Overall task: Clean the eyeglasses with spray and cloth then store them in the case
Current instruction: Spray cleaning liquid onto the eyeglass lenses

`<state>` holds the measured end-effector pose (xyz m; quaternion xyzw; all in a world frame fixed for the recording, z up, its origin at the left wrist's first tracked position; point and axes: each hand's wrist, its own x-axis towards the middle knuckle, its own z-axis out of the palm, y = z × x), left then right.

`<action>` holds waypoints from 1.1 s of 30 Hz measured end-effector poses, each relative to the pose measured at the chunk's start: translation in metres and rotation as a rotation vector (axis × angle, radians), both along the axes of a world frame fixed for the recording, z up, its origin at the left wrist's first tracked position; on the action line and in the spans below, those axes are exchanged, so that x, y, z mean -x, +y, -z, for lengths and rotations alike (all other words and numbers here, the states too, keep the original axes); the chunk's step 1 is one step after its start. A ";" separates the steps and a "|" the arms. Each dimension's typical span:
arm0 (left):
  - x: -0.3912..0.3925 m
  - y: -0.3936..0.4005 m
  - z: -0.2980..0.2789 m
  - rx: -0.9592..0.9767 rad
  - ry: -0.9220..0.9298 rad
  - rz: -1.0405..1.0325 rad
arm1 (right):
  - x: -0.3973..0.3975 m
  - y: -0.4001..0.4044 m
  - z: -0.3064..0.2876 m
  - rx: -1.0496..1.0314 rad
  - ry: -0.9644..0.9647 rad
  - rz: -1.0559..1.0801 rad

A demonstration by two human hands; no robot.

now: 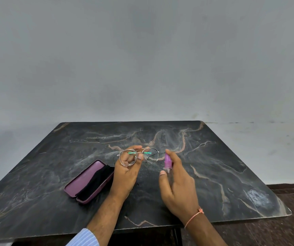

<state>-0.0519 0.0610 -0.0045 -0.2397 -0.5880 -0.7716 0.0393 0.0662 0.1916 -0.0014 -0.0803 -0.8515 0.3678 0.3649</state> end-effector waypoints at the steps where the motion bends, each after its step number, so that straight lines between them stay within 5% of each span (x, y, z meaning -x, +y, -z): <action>1: 0.000 0.000 0.000 -0.004 -0.007 0.004 | 0.004 -0.005 -0.001 -0.005 -0.015 -0.014; 20: 0.003 -0.001 0.004 -0.021 0.004 0.040 | 0.018 -0.016 -0.010 -0.042 0.034 0.027; 26: 0.004 0.000 0.006 -0.027 0.030 0.043 | 0.010 -0.019 -0.016 0.093 0.115 -0.048; 33: 0.009 -0.003 0.012 0.009 0.008 0.065 | 0.016 -0.041 -0.024 -0.042 -0.001 -0.183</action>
